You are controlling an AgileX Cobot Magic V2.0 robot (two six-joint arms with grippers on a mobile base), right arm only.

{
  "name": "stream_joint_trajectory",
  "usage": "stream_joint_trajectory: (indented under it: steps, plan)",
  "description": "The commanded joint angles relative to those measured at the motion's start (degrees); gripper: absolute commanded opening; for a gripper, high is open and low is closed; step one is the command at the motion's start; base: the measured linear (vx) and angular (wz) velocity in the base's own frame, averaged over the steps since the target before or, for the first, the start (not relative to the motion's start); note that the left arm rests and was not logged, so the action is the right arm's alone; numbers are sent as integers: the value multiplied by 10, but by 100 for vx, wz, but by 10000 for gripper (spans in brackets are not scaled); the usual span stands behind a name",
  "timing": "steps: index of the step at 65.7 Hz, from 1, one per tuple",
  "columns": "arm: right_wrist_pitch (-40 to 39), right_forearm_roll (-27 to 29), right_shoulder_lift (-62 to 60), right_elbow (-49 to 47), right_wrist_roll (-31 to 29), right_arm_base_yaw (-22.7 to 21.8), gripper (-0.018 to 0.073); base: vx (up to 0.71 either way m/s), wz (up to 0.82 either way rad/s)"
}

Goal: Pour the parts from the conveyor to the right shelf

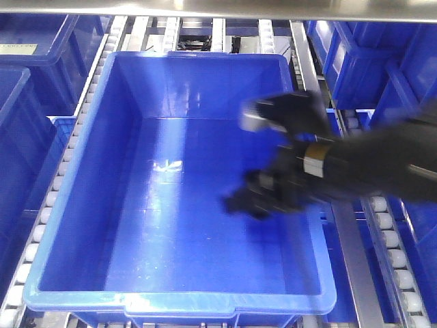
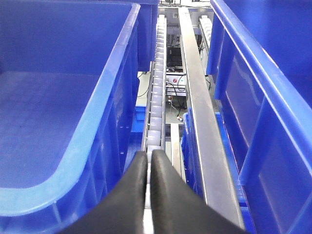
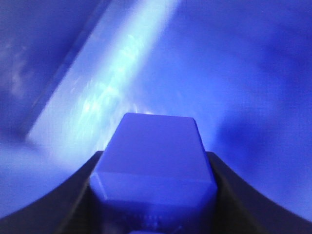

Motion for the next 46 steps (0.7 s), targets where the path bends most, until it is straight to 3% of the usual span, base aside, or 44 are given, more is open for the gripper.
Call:
stream_joint_trajectory:
  steps: [1,29,46]
  plan:
    - [-14,-19,44,-76,9,5,-5,0,0]
    - [141,-64,304,-350,8,-2,-5,0,0]
    - [197,-64,410,-457,-8,-8,-5,0,0]
